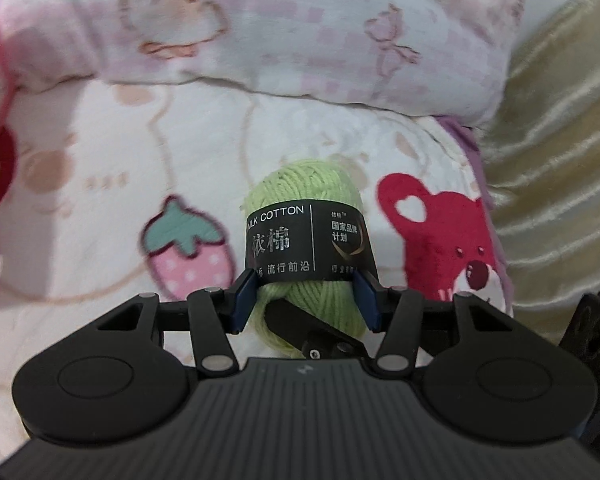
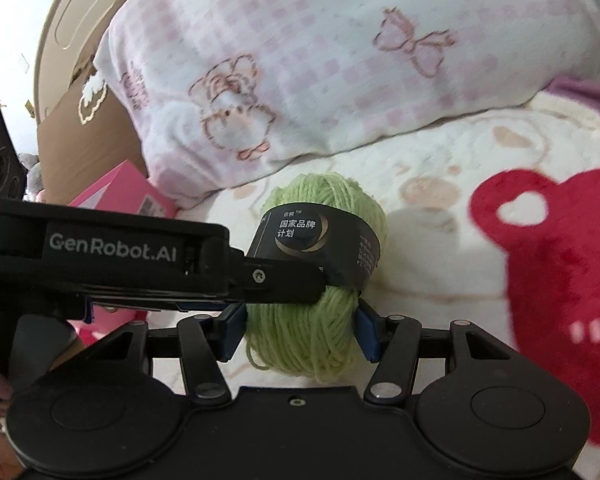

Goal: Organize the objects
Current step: 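Lift the yarn ball with the right gripper and carry it toward the pink box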

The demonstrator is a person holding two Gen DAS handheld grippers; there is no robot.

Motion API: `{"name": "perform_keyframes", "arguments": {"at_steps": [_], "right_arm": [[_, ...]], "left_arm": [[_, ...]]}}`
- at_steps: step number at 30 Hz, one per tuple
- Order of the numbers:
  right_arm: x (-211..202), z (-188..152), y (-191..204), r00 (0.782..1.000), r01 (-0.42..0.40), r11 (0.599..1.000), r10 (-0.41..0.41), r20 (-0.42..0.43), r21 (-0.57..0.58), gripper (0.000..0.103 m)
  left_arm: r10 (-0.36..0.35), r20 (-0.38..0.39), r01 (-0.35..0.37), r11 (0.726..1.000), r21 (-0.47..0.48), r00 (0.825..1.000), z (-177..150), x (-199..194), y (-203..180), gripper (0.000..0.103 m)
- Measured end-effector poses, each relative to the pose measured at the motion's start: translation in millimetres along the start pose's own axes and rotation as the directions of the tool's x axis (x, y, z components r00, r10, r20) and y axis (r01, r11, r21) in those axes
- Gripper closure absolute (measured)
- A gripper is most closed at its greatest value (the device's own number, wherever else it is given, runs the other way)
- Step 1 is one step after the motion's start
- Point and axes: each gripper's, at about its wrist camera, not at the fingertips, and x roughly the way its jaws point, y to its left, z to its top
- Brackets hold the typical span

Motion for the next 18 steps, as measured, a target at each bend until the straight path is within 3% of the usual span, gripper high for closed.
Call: {"name": "perform_keyframes", "arguments": {"at_steps": [4,8,12,18], "right_arm": [[-10,-10,9,0.999,-0.002,1.0,0.002,-0.034,0.012,0.042],[-18,-14,12,0.998,-0.034,0.998,0.036,-0.053,0.048,0.042],[-27,-20,27,0.998,-0.038,0.999,0.039,-0.046,0.007,0.042],[-44,-42,38,0.998,-0.06,0.998,0.06,-0.036,-0.021,0.042]], "left_arm": [[-0.012,-0.021,0.012,0.999,-0.036,1.0,-13,-8,7,0.052],[0.016,-0.014,-0.016,1.0,-0.012,1.0,-25,-24,-2,0.052],[0.039,0.0,-0.039,0.999,-0.009,0.999,-34,-40,-6,0.052],[0.019,-0.026,-0.02,0.999,-0.031,0.999,-52,-57,0,0.052]]}}
